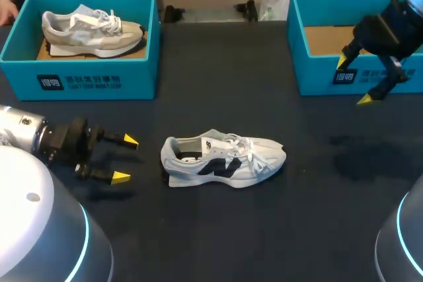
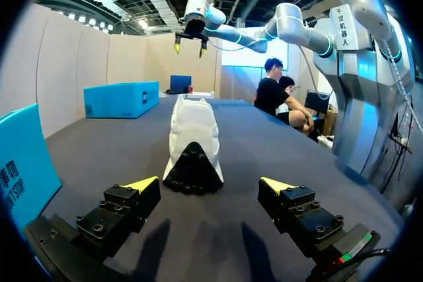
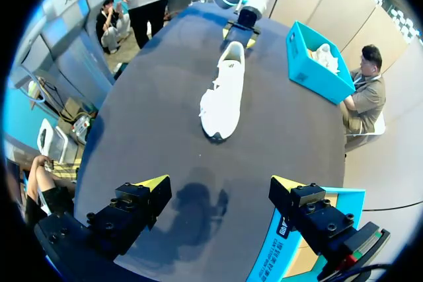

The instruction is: Take the shoe out of the shoebox, open the shoe tongue, remove and reinsert the insole, then place the shoe into the shoebox

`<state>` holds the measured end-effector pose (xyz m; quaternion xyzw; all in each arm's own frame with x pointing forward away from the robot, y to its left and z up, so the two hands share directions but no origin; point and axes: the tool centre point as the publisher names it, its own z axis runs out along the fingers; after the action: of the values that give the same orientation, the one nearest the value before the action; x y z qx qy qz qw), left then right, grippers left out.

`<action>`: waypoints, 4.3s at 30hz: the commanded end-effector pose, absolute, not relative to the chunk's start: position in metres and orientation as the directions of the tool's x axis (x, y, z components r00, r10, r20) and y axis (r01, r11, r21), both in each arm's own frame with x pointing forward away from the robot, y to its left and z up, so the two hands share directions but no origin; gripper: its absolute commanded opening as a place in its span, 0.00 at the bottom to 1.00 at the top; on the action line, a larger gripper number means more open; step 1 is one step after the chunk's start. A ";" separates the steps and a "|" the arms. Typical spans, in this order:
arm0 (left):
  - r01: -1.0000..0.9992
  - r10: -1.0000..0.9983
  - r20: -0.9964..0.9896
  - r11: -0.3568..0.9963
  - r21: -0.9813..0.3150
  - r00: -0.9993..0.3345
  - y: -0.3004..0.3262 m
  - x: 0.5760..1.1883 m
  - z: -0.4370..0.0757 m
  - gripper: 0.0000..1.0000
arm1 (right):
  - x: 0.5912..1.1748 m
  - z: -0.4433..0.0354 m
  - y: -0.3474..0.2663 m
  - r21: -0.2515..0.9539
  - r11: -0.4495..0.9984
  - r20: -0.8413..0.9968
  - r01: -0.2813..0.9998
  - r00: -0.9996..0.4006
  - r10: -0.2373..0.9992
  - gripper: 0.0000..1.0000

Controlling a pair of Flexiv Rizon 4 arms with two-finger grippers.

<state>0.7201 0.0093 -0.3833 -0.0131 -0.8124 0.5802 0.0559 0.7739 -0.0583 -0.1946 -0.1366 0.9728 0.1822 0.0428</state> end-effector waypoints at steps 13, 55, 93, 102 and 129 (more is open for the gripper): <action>-0.050 -0.061 0.031 0.339 -0.939 -0.998 -0.030 0.725 -0.392 1.00 | 0.776 -0.195 -0.058 0.342 0.897 -0.130 -0.281 -0.959 -0.252 1.00; -0.063 -0.028 0.057 0.370 -0.927 -0.998 -0.116 0.735 -0.421 1.00 | 0.776 -0.195 -0.058 0.342 0.897 -0.130 -0.281 -0.959 -0.252 1.00; -0.080 -0.002 0.087 0.400 -0.913 -0.996 -0.124 0.738 -0.426 0.00 | 0.781 -0.186 -0.017 0.340 0.937 -0.099 -0.086 -0.993 -0.056 1.00; -0.080 -0.002 0.087 0.400 -0.913 -0.996 -0.124 0.738 -0.426 0.00 | 0.758 -0.187 0.005 0.308 0.836 -0.091 0.454 -0.861 0.501 1.00; -0.080 -0.002 0.087 0.400 -0.913 -0.996 -0.124 0.738 -0.426 0.00 | 0.768 -0.189 0.034 0.305 0.550 -0.096 0.778 -0.549 0.830 1.00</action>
<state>0.7355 -0.1206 -0.4224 0.0258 -0.8354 0.5480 0.0339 0.7574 0.0121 -0.1856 0.3765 0.9088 0.1478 0.1021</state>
